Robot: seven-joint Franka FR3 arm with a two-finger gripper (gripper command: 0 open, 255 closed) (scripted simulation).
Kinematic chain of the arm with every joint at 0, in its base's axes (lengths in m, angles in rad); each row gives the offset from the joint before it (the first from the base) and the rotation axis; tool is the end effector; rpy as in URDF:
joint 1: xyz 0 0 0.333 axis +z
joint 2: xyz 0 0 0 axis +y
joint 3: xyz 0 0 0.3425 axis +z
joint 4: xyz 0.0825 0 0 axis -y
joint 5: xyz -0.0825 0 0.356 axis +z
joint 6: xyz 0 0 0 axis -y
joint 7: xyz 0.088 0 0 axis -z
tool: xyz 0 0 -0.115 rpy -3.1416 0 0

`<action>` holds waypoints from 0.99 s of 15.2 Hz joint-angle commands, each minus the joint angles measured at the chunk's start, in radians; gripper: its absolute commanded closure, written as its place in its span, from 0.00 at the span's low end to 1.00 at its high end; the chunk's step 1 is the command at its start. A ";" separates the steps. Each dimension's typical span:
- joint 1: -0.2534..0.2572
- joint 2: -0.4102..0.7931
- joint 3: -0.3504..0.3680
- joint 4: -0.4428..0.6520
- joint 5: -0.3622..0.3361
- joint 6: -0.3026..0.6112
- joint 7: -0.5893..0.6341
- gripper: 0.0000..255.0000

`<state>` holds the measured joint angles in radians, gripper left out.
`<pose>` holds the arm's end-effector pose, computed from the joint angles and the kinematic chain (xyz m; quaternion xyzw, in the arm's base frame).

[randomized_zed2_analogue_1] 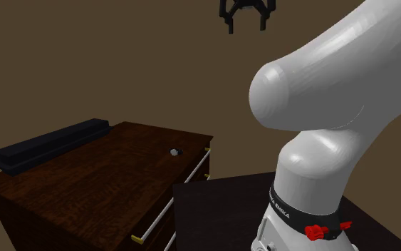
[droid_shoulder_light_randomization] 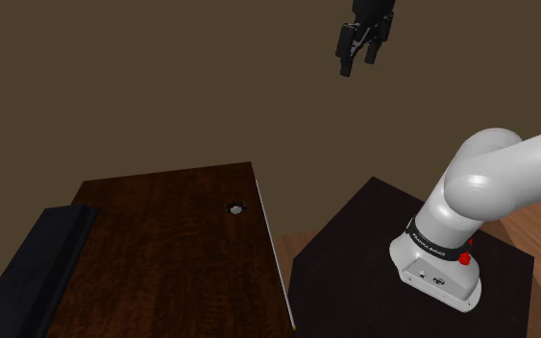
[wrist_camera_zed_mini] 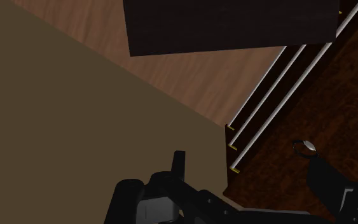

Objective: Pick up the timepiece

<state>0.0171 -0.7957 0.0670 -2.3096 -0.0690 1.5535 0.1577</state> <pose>0.2557 0.0222 0.6228 0.9970 -0.0475 0.0256 0.0559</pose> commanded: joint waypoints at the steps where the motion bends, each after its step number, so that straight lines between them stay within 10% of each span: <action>1: 0.000 0.000 0.000 0.000 0.000 0.000 0.000 0.00; 15: 0.028 0.294 0.055 -0.179 0.145 0.448 0.139 0.00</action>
<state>0.0404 -0.5302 0.1144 -2.4836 0.0632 1.9664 0.2843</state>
